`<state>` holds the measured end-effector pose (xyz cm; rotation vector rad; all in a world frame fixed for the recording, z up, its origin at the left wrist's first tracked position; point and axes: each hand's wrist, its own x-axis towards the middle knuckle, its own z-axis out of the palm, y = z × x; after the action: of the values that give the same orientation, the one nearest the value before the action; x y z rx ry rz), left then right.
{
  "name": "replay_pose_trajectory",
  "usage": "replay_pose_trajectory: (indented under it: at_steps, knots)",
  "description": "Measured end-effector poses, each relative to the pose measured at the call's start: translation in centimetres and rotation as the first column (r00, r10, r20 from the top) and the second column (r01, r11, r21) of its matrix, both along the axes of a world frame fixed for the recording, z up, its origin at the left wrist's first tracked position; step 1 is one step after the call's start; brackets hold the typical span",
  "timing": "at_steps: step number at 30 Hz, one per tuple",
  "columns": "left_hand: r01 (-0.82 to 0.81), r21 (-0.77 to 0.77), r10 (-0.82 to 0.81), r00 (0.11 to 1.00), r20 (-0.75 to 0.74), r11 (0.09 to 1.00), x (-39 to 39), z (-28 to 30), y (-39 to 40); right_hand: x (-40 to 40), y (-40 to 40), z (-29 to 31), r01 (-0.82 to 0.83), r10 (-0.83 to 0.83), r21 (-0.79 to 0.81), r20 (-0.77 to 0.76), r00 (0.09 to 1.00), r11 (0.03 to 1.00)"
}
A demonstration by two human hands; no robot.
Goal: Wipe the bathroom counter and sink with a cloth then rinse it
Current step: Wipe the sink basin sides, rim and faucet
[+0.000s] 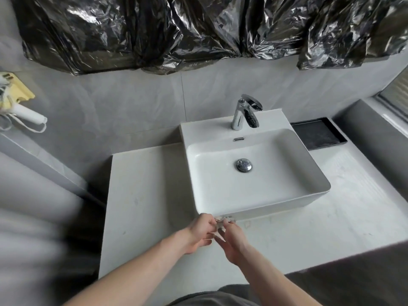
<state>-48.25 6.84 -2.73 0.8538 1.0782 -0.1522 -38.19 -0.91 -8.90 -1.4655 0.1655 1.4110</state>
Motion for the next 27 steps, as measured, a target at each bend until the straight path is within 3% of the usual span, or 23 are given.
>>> replay_pose_trajectory:
  at_steps: [5,10,13,18,24,27]
  knots:
    - [0.175,0.195,-0.154,0.981,-0.118,0.965,-2.0,-0.4,1.3,-1.8,0.8,0.2,0.260,-0.255,0.092,-0.057,0.965,0.961]
    - [0.114,0.482,0.029,0.960,-0.280,0.869,-3.3,0.2,5.0,0.0,2.0,-1.5,0.499,-0.500,0.037,0.080,0.862,0.866]
    - [0.171,0.565,0.045,0.937,-0.347,0.807,-3.0,-0.6,7.5,1.6,2.5,-2.6,0.523,-0.516,-0.029,0.125,0.847,0.852]
    - [0.243,0.561,0.002,0.916,-0.401,0.791,0.1,-0.6,8.0,-0.8,4.5,-2.8,0.472,-0.481,-0.133,-0.036,0.876,0.871]
    - [0.379,0.611,-0.004,0.852,-0.524,0.695,2.1,-1.5,7.0,-3.0,4.1,-0.1,0.416,-0.409,-0.030,-0.255,0.876,0.909]
    - [0.374,0.632,0.022,0.850,-0.526,0.679,2.2,-1.8,6.9,1.3,2.9,-0.1,0.491,-0.485,0.005,-0.147,0.862,0.871]
